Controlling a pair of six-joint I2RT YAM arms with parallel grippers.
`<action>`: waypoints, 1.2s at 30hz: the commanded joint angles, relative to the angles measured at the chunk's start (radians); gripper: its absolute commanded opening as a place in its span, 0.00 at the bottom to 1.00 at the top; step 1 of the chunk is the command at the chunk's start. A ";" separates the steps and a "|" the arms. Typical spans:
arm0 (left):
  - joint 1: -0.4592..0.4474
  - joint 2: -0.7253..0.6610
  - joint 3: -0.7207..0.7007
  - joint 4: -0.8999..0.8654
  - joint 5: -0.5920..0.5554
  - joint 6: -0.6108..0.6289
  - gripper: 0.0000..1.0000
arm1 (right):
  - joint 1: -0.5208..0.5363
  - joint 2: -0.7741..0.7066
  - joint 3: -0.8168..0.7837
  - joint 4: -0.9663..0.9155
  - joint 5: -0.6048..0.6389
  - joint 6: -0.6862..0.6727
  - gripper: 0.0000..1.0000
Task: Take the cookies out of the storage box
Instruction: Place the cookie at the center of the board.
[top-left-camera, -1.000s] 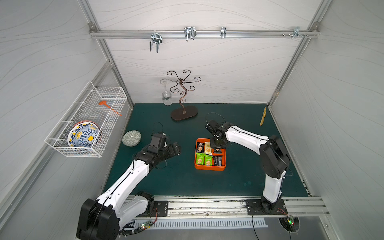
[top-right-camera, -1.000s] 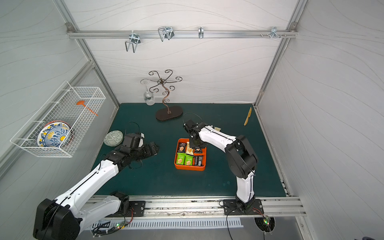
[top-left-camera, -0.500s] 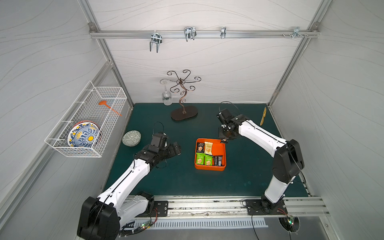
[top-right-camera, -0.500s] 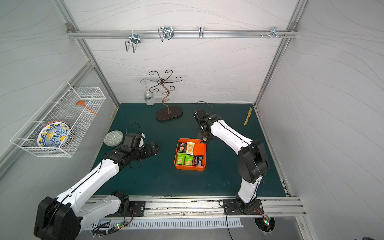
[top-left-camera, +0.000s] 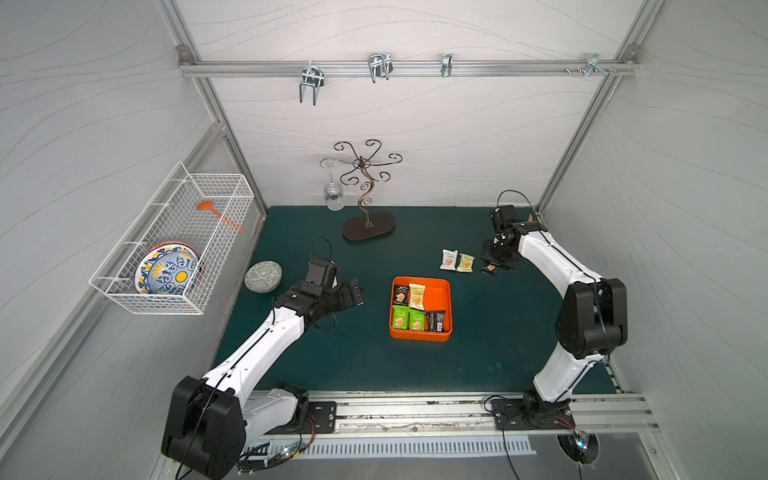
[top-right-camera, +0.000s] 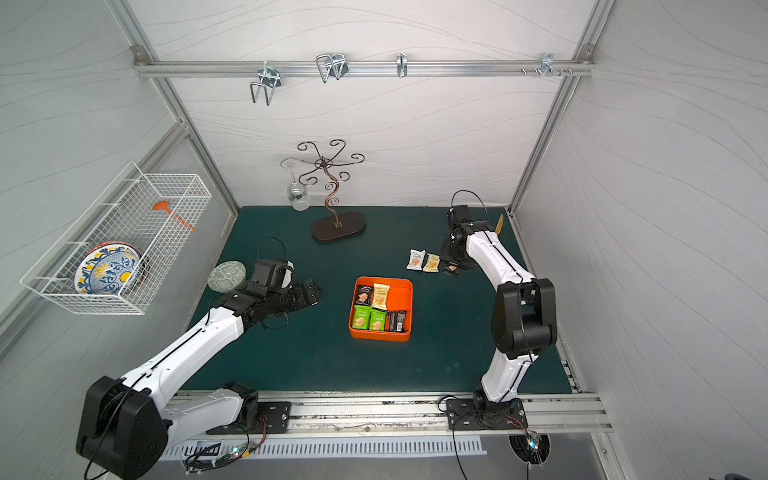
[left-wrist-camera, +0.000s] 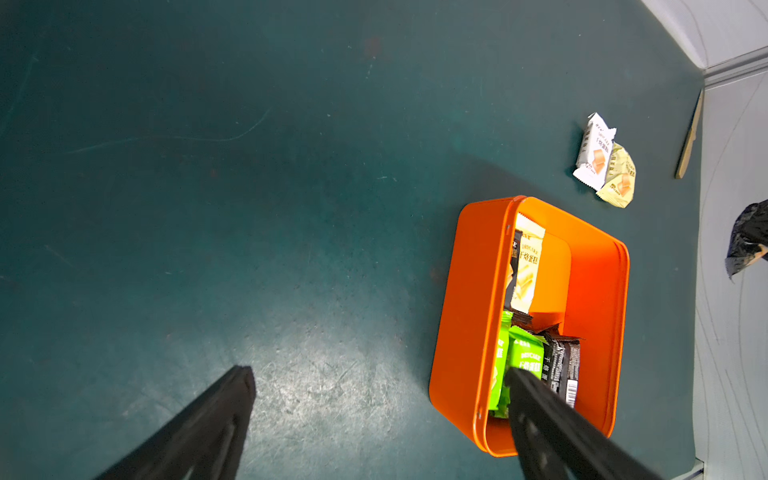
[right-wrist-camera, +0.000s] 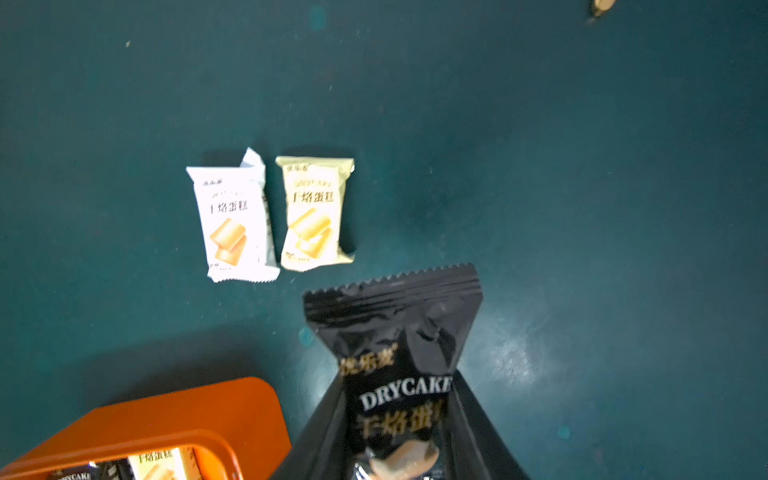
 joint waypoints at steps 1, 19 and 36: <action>-0.003 0.008 0.045 0.016 0.008 0.017 0.98 | -0.038 0.050 0.011 0.028 -0.064 -0.012 0.37; -0.003 -0.014 0.023 0.009 -0.019 0.045 0.98 | -0.062 0.310 0.163 0.026 -0.044 -0.012 0.38; -0.003 -0.008 0.021 0.014 -0.024 0.038 0.98 | -0.025 0.232 0.127 0.035 -0.040 -0.027 0.45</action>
